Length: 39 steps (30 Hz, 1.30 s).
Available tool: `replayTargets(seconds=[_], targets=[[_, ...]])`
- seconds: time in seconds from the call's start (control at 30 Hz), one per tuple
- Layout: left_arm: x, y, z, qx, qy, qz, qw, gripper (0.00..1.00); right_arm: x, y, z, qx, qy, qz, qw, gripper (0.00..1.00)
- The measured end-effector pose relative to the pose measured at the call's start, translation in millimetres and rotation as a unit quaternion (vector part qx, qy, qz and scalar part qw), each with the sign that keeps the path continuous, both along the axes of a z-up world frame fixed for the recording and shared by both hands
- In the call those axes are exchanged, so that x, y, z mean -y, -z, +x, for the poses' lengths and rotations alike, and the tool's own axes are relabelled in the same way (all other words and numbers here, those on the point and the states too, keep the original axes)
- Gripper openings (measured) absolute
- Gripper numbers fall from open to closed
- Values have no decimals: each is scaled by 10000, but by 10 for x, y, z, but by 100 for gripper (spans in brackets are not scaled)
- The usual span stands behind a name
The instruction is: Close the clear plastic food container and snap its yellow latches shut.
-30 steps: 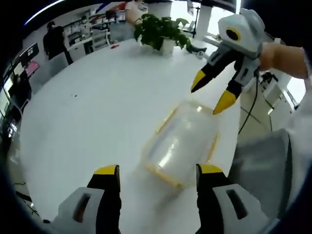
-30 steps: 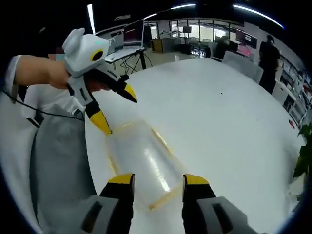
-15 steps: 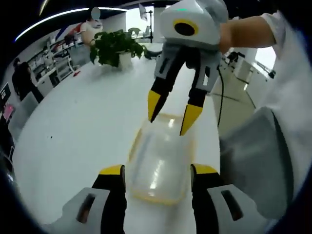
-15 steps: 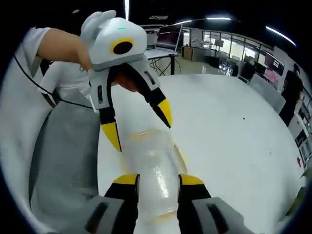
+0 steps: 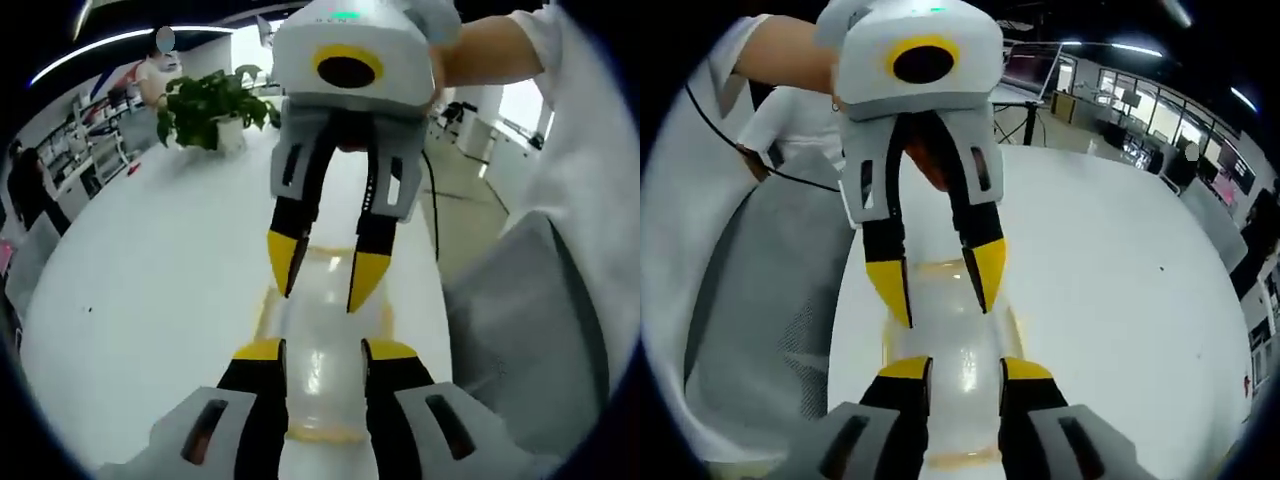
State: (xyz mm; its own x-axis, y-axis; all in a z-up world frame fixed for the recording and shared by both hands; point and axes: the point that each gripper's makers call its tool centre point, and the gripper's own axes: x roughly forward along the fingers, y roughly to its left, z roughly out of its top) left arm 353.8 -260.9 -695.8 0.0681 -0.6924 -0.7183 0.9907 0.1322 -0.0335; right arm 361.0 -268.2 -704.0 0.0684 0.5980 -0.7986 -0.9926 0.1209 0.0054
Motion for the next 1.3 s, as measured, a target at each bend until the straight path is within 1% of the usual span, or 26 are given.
replayTargets(seconds=[0.07,0.13,0.23,0.3,0.37,0.43,0.47,0.53,0.57,0.6,0.67,0.73,0.8,0.87,0.93,1.0,1.03,1.07,1.1,1.13,1.17,1.2,1.23,1.27,1.3], targets=[[42,22,-17,17,49,11,10000,28,-27,1,17,5,-10,11,10000,25],[70,51,-26,45,43,47,10000,28,-43,-3,9,31,-117,19,9999,25],[83,112,-74,50,95,127,9999,30,-42,29,32,78,-213,-86,9997,24],[74,163,-123,95,190,230,9995,30,-42,39,48,80,-252,-109,9996,24],[49,219,-188,148,338,395,9985,30,-59,43,69,18,-260,-99,9996,24],[52,238,-226,48,287,374,9989,32,-67,58,86,5,-284,-154,9995,25],[54,235,-243,55,275,360,9990,34,-63,71,108,23,-294,-214,9993,27],[56,251,-270,126,245,385,9989,40,-64,88,143,-18,-258,-253,9993,36],[38,272,-268,188,240,476,9984,42,-55,104,148,-108,-169,-284,9994,42],[32,279,-273,202,253,493,9983,43,-57,126,137,-269,-89,-285,9992,48],[20,267,-265,243,233,484,9983,45,-64,145,146,-296,-135,-279,9991,53],[5,261,-226,308,138,484,9983,48,-62,171,138,-300,-254,-321,9987,52],[3,248,-203,360,101,449,9983,49,-60,201,140,-362,-277,-370,9983,52],[5,250,-177,500,147,464,9976,50,-54,223,139,-411,-356,-419,9976,51],[24,255,-198,480,169,459,9976,50,-45,227,157,-358,-413,-503,9972,49],[45,263,-203,527,199,482,9972,51,-49,221,168,-324,-447,-521,9971,49],[40,277,-180,674,240,575,9958,51,-50,222,170,-324,-451,-526,9971,49],[40,291,-173,757,273,624,9948,52,-51,226,168,-313,-477,-560,9968,49],[42,297,-144,1042,368,716,9913,53,-46,240,168,-245,-564,-629,9961,49],[26,328,-149,1108,395,835,9895,53,-39,248,171,-200,-614,-674,9956,49],[-11,381,-166,1149,500,1044,9866,51,-1,284,175,-66,-768,-859,9933,47],[-41,433,-231,1104,715,1201,9840,51,-52,255,144,-175,-695,-669,9952,45],[30,385,-220,1326,762,986,9833,50,-27,255,143,-196,-762,-755,9940,45],[21,374,-237,1160,612,949,9868,49,-28,250,152,-182,-770,-752,9940,45],[48,352,-257,1037,551,830,9896,48,-32,257,171,-183,-760,-763,9940,46]])
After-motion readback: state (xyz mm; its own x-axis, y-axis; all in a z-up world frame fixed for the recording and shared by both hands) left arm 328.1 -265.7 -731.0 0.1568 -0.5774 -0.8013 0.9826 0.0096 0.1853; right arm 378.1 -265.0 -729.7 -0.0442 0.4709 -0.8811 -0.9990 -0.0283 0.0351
